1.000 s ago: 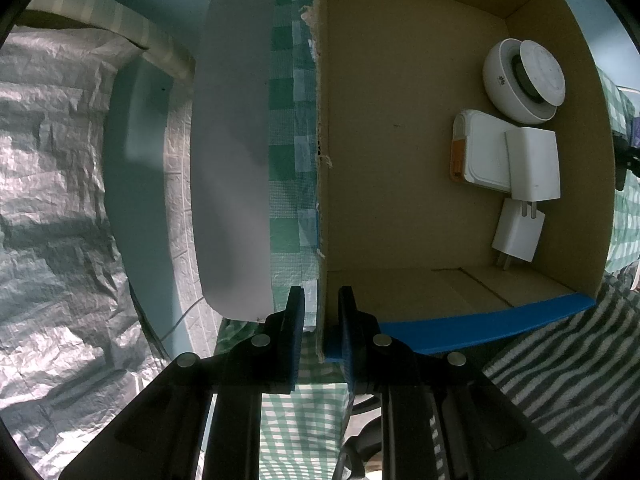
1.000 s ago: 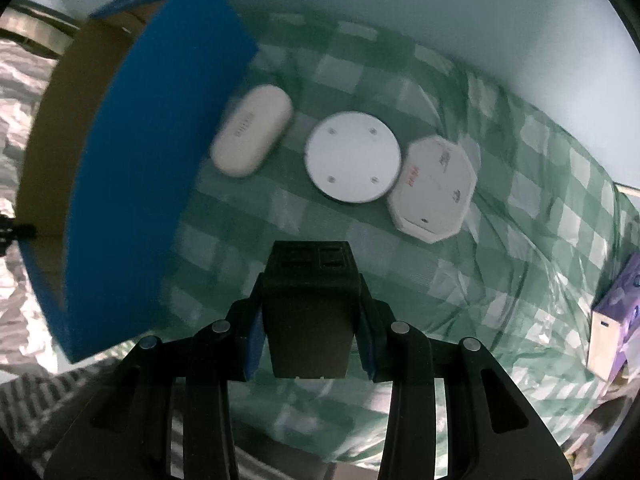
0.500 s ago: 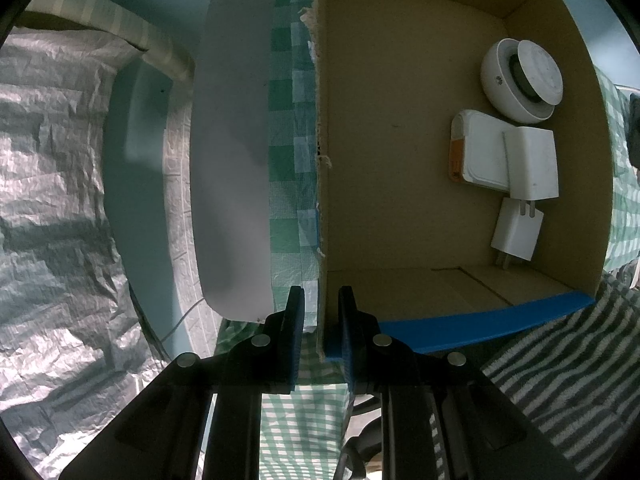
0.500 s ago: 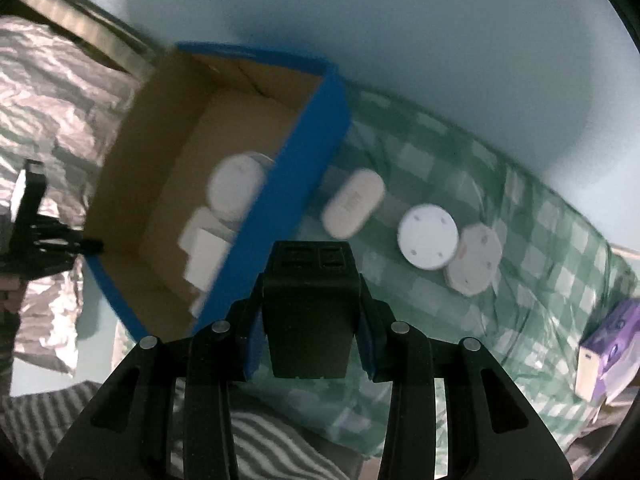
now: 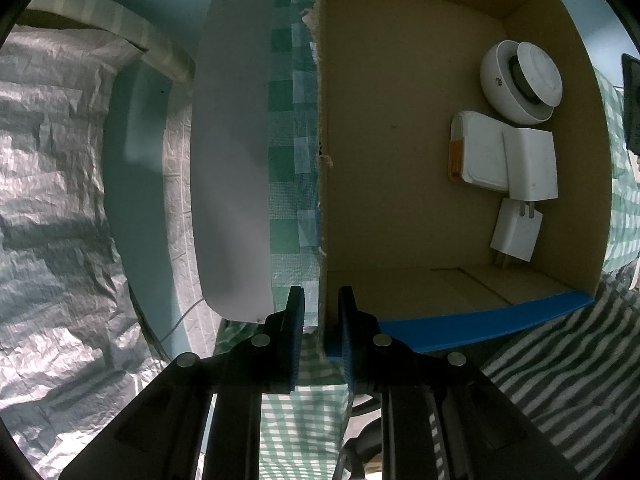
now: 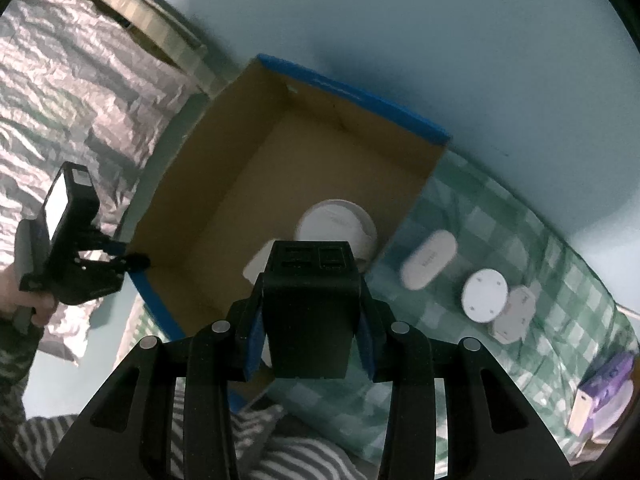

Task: Organize rigid objects
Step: 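Carry the black charger into the box and open the right gripper, then move the right gripper back toward the white octagonal PISA device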

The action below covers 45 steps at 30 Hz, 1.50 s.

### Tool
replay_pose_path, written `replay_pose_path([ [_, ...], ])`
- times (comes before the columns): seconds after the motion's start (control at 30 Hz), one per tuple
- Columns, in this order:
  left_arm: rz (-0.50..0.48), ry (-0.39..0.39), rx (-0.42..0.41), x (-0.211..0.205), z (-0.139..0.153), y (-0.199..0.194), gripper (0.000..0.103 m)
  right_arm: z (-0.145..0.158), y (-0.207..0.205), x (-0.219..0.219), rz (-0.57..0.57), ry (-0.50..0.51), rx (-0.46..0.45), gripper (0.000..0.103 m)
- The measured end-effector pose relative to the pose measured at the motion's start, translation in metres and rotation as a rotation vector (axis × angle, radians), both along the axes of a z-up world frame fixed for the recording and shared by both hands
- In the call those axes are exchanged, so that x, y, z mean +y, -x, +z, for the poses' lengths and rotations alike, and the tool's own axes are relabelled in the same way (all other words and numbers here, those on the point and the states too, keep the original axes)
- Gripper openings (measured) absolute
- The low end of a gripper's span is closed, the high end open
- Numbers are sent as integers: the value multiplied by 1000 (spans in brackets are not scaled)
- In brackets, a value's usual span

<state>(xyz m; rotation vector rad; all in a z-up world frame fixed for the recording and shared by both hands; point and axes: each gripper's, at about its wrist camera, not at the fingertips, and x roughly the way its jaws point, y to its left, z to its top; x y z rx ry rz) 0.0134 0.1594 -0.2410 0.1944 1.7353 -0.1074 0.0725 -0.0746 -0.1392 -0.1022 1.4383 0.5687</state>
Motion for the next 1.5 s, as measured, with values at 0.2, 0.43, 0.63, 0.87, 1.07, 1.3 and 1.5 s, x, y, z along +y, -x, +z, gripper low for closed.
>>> replay_pose_path([
  [0.2, 0, 0, -1, 0, 0, 0, 17, -19, -1, 22, 27, 23, 24, 38],
  [0.43, -1, 0, 0, 0, 0, 0, 17, -40, 4, 35, 44, 49, 51, 38],
  [0.63, -2, 1, 0, 0, 0, 0, 18, -37, 5, 39, 54, 19, 43, 39],
  [0.87, -2, 1, 0, 0, -1, 1, 18, -24, 4, 37, 46, 29, 0, 42],
  [1.07, -3, 0, 3, 1, -2, 1, 18, -13, -1, 18, -11, 14, -13, 53],
  [1.3, -7, -2, 0, 0, 0, 1, 19, -4, -7, -7, -79, 10, -27, 54],
  [1.5, -7, -3, 1, 0, 0, 2, 19, -5, -10, -31, -118, 31, -29, 55],
])
